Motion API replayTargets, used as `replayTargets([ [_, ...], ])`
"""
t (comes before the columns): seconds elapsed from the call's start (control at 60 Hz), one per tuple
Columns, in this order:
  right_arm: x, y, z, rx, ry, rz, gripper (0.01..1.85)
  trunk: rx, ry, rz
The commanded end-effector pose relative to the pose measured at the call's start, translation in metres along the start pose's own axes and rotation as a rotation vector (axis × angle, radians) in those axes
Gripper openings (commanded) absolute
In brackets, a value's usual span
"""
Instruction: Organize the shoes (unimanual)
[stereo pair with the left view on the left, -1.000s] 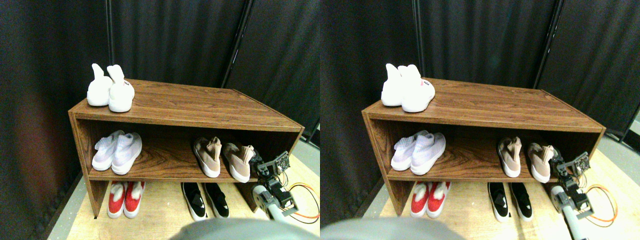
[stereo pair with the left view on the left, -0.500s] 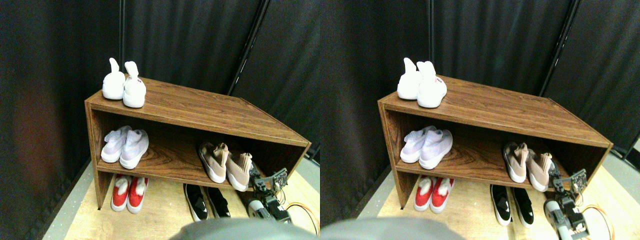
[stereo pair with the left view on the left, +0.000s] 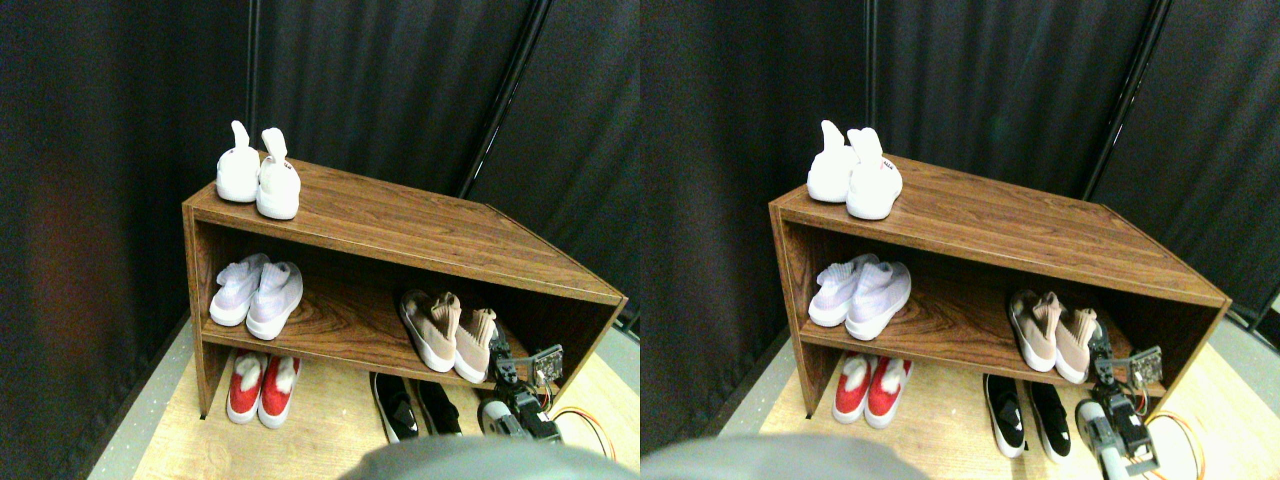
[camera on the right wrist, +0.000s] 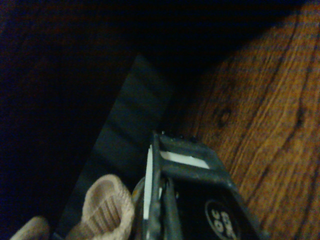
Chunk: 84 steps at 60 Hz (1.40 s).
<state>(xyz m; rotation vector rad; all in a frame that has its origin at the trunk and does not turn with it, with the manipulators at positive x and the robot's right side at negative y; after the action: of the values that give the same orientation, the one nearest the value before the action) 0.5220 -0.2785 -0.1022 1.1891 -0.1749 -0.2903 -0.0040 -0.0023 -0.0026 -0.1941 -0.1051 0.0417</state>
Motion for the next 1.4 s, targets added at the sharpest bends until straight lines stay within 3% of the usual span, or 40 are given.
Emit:
replayTargets([
  [0.017, 0.002, -0.007, -0.001, -0.001, 0.009, -0.031, 0.06, -0.003, 0.014, 0.017],
  [0.217, -0.004, -0.001, 0.008, 0.001, 0.032, 0.0, 0.06, 0.007, 0.015, 0.004],
  [0.417, -0.006, 0.004, 0.011, -0.018, 0.004, 0.019, 0.06, 0.007, 0.015, 0.004],
  [0.517, -0.007, 0.007, 0.013, -0.033, -0.022, 0.019, 0.06, 0.017, 0.011, -0.014],
  [0.75, -0.013, 0.018, 0.037, -0.068, -0.003, 0.08, 0.06, 0.029, 0.001, -0.042],
  [0.817, -0.021, 0.023, 0.044, -0.045, -0.012, 0.09, 0.06, 0.033, 0.0, -0.049],
  [0.967, -0.043, 0.034, 0.062, -0.097, -0.005, 0.185, 0.06, 0.044, 0.003, -0.066],
  [1.033, -0.048, 0.035, 0.065, -0.068, 0.022, 0.203, 0.06, 0.046, 0.007, -0.07],
  [1.083, -0.059, 0.038, 0.067, -0.11, 0.086, 0.279, 0.06, 0.047, 0.012, -0.072],
  [1.183, -0.08, 0.041, 0.07, -0.088, 0.098, 0.312, 0.06, 0.048, 0.017, -0.073],
  [1.2, -0.088, 0.041, 0.072, -0.066, 0.117, 0.332, 0.06, 0.047, 0.027, -0.072],
  [1.283, -0.103, 0.039, 0.076, -0.059, 0.168, 0.374, 0.06, 0.047, 0.033, -0.069],
  [1.4, -0.118, 0.03, 0.076, -0.076, 0.217, 0.394, 0.06, 0.048, 0.055, -0.06],
])
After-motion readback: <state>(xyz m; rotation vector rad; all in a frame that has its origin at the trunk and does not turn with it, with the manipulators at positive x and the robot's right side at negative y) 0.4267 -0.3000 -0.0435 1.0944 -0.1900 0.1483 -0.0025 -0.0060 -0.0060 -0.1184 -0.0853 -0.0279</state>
